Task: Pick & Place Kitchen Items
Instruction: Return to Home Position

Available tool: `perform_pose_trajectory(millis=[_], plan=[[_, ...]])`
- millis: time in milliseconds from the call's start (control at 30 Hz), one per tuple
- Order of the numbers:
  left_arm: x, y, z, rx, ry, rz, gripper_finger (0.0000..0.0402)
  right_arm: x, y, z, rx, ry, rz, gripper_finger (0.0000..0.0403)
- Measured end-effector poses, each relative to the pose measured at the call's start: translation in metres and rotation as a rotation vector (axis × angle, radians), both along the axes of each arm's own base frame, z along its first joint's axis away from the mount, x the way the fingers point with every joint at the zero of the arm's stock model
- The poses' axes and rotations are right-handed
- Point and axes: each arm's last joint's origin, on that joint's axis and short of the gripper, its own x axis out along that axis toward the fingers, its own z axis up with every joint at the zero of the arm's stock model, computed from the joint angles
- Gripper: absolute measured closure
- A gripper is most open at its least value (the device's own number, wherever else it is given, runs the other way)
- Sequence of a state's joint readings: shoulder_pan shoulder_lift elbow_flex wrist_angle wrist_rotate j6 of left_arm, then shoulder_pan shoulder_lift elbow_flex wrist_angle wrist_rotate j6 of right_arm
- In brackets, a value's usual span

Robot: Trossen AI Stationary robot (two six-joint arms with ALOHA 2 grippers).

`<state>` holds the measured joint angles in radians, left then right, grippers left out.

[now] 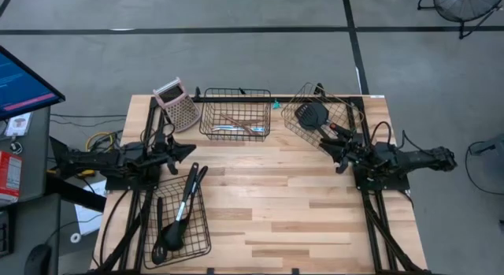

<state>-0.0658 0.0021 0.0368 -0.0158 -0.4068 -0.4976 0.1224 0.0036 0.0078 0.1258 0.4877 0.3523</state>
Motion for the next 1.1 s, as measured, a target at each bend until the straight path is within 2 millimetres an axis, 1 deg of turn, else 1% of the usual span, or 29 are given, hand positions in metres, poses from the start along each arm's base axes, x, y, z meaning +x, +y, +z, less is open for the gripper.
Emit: perform_pose_trajectory(millis=[233, 400, 600, 700, 833, 967, 1100], plan=[[0.0, 0.0, 0.0, -0.003, -0.002, -0.013, 0.04, 0.001, 0.0, -0.005, -0.016, 0.059, 0.002, 0.0275], [0.0, 0.0, 0.0, -0.003, -0.004, -0.014, 0.04, 0.001, 0.002, -0.005, -0.01, 0.057, 0.015, 0.0275], [0.0, 0.0, 0.001, -0.004, -0.011, -0.014, 0.04, 0.001, 0.003, -0.005, 0.051, 0.034, 0.046, 0.0275], [0.0, 0.0, 0.001, -0.004, -0.012, -0.014, 0.04, 0.001, 0.006, -0.006, 0.044, 0.037, 0.124, 0.0275], [0.0, 0.0, 0.001, -0.004, -0.015, -0.015, 0.04, 0.002, 0.012, -0.001, -0.083, 0.022, 0.293, 0.0275], [0.0, 0.0, 0.002, -0.005, -0.019, -0.015, 0.04, 0.001, 0.014, 0.001, -0.15, 0.007, 0.368, 0.0275], [0.0, 0.0, 0.002, -0.005, -0.019, -0.015, 0.04, 0.0, 0.018, 0.008, -0.294, -0.072, 0.473, 0.0275]])
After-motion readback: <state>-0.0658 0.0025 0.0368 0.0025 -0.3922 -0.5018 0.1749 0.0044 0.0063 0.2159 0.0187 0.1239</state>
